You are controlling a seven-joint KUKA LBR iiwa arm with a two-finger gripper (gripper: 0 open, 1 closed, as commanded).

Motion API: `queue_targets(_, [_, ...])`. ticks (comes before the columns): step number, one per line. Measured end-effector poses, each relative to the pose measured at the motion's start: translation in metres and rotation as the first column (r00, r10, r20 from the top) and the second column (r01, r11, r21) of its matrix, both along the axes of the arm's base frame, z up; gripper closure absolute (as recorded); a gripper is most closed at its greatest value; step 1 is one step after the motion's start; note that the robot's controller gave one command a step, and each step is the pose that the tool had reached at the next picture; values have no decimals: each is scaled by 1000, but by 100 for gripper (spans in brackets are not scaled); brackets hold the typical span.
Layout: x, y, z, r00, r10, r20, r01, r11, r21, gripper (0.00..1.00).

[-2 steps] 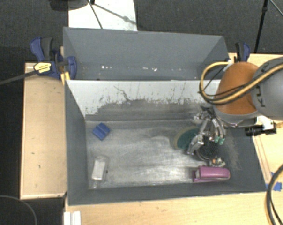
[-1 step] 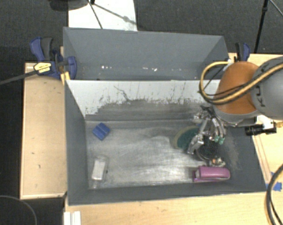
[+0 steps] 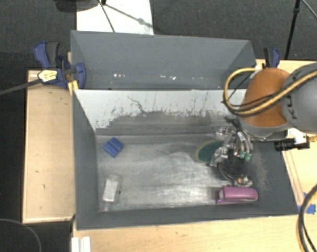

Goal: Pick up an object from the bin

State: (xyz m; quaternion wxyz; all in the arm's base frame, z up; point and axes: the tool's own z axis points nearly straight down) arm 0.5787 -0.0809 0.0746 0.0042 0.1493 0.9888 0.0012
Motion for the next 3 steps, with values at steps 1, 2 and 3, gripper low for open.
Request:
queue_targets(1, [1,1,24,1000,2,-3,-2,1000,0,100])
queue_targets(2, [2,1,52,1000,4,-2,-4,1000,-1,100])
queue_targets(3, [3,1,76,1000,5,-2,-5,1000,-1,100])
